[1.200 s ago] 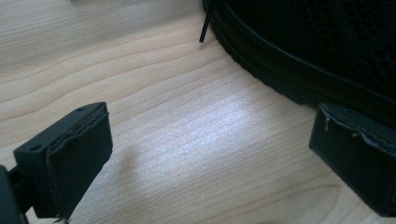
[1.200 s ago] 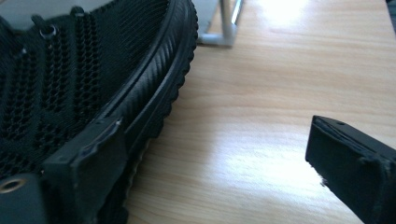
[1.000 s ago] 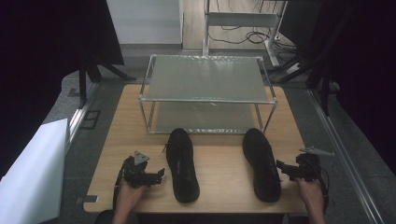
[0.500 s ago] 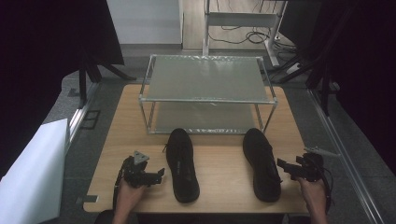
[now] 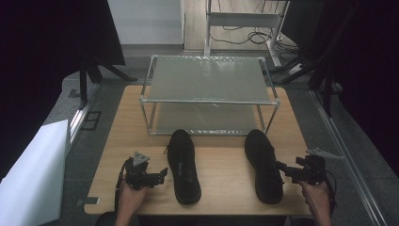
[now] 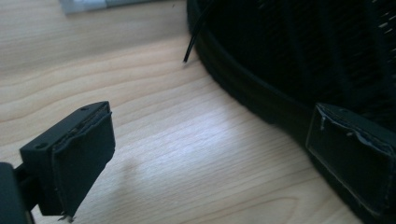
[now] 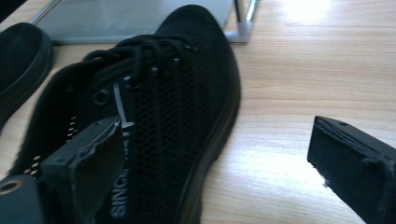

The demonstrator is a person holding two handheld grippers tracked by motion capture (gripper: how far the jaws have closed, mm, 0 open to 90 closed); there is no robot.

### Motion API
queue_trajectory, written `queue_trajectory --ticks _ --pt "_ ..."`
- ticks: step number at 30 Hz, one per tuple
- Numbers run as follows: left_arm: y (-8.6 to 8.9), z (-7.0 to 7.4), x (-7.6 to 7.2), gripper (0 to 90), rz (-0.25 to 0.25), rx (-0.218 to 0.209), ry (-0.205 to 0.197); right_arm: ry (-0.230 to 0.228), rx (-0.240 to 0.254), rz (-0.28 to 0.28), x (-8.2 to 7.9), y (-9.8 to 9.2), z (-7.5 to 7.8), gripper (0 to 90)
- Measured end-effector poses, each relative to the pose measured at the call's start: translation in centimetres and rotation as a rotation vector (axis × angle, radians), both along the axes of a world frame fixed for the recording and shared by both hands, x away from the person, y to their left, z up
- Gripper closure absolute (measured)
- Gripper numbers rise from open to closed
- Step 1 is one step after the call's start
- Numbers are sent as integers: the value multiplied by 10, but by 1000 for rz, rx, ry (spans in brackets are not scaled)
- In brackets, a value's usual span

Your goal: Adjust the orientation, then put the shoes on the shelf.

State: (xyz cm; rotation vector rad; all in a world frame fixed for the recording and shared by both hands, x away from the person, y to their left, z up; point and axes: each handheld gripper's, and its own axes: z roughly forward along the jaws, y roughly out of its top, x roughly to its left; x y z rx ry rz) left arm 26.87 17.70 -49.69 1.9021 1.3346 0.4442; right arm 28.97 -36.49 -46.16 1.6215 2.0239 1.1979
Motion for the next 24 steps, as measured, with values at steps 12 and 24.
queue_trajectory --ticks 12,24 --pt "-20 26 2 29 -16 -42 -31 -1 -22 72 0 15 0 25" --pt "-56 28 10 53 -48 -37 2 18 -65 121 12 31 -7 40"
